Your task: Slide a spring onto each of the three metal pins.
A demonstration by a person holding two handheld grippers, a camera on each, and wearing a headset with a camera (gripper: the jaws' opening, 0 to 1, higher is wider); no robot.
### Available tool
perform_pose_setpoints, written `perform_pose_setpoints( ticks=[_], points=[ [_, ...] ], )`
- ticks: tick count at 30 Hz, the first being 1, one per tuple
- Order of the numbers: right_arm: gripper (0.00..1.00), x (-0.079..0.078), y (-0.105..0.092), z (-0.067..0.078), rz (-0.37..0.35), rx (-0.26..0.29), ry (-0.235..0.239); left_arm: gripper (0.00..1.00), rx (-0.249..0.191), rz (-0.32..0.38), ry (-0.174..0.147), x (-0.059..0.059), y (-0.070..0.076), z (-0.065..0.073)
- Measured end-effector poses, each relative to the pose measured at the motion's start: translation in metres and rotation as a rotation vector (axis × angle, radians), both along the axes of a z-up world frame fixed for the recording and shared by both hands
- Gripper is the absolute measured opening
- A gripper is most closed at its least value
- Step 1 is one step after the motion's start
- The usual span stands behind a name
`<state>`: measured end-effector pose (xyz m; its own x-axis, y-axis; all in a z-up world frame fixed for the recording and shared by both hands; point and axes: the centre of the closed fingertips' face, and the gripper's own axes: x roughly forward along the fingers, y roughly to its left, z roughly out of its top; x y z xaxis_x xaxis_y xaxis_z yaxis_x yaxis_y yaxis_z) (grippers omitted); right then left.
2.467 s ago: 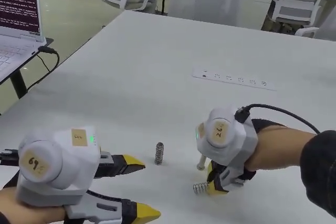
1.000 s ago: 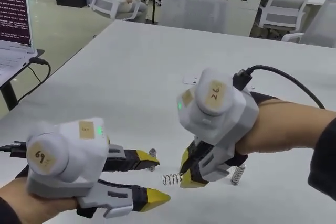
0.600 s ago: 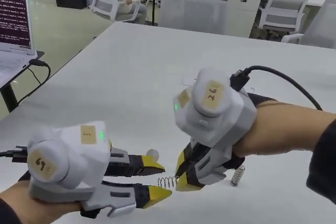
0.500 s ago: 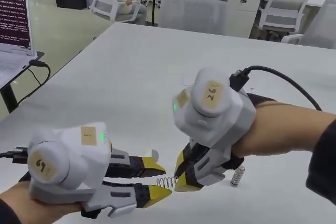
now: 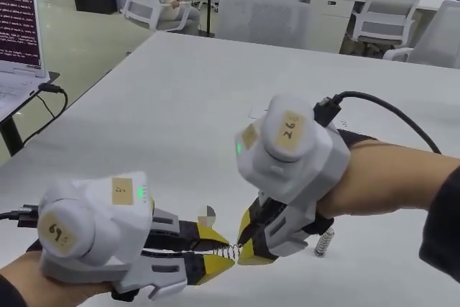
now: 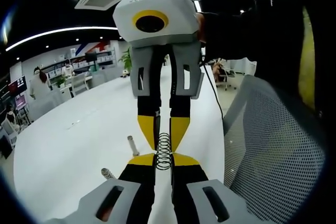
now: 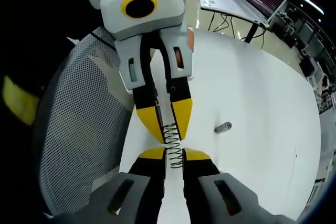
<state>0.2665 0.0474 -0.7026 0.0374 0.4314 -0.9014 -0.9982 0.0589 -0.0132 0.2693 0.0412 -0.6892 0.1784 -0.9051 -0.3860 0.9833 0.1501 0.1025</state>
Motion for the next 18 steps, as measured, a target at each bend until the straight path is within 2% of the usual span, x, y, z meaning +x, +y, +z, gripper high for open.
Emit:
perform_pose_setpoints(
  ticks=[10,18],
  points=[
    [0.13,-0.004,-0.001,-0.003,0.022,0.006,0.005,0.03,0.005,-0.01,0.008,-0.002,0.001,-0.001],
    [0.12,-0.002,-0.009,-0.011,0.01,0.003,0.009,0.03,-0.007,-0.009,0.013,-0.002,0.001,0.003]
  ],
)
